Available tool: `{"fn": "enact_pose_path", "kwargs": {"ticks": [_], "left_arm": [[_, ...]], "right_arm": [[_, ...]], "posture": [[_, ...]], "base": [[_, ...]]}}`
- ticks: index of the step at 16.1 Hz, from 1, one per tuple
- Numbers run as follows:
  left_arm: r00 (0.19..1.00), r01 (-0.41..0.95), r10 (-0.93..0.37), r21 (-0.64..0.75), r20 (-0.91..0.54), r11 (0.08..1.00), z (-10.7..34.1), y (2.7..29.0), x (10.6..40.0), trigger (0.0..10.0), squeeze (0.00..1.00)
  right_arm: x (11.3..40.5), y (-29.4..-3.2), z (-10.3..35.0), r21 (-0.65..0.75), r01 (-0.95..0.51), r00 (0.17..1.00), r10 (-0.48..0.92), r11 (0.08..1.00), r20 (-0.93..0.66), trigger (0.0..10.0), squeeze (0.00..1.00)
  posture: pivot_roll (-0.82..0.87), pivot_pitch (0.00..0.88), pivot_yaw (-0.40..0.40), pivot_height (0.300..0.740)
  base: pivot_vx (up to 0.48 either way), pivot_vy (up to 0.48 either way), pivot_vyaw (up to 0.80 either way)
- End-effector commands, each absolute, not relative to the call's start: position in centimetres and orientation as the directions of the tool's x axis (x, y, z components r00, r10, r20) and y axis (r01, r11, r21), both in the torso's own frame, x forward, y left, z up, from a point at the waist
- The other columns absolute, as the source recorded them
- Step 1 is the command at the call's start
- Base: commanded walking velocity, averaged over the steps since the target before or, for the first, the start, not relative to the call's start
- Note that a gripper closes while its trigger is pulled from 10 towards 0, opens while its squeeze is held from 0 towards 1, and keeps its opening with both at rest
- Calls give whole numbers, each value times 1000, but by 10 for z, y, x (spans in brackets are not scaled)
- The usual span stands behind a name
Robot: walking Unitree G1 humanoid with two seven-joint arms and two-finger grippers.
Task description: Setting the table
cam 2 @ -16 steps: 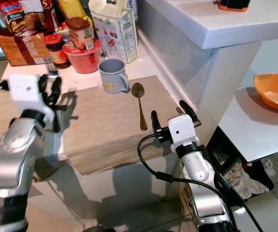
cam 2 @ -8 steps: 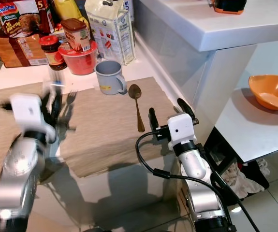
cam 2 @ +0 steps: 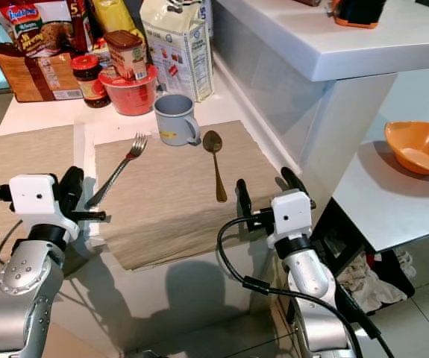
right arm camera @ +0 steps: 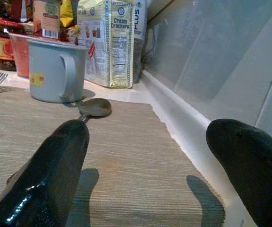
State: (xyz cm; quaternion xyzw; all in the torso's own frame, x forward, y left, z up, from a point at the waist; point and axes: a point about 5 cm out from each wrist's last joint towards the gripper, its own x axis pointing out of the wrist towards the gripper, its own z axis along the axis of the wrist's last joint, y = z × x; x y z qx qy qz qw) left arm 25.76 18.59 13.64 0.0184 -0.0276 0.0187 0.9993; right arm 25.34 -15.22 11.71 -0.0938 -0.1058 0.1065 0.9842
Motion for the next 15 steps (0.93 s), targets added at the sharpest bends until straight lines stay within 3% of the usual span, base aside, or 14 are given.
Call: {"fn": "enact_pose_path", "kwargs": {"ticks": [1, 2, 3, 4, 5, 8, 15], "left_arm": [[998, -29, 26, 42, 53, 999, 143, 183, 265, 0, 0], [999, -19, 17, 57, 40, 998, 146, 182, 269, 6627, 0], [999, -20, 19, 45, 31, 999, 149, 181, 274, 10000, 0], [1000, 18, -20, 85, 17, 996, 153, 176, 281, 10000, 0], [998, 70, -70, 98, 1, 993, 156, 168, 289, 10000, 1000], [989, 148, -147, 100, -13, 984, 164, 155, 307, 10000, 1000], [986, 160, -154, 95, -67, 983, 162, 155, 315, 10000, 1000]], "right_arm": [[256, -152, 125, -221, -194, 947, 241, 956, 211, 10000, 0], [256, -151, 125, -220, -195, 947, 242, 956, 212, 10000, 0], [257, -151, 126, -220, -195, 947, 242, 956, 214, 10000, 0], [256, -151, 126, -222, -194, 946, 242, 956, 214, 10000, 0], [257, -151, 125, -222, -194, 946, 242, 955, 214, 10000, 0], [258, -150, 126, -226, -186, 947, 236, 956, 219, 10000, 0], [259, -151, 127, -240, -179, 949, 232, 954, 215, 10000, 0]], "posture": [[-65, 0, 41, 740], [-65, 0, 41, 740], [-65, 0, 41, 740], [-65, 0, 41, 740], [-66, 0, 44, 740], [-79, 0, 58, 740], [-86, 0, 58, 740]], "base": [[0, 0, 0], [0, 0, 0], [0, 0, 0], [0, 0, 0], [0, 0, 0], [0, 0, 0], [0, 0, 0]]}}
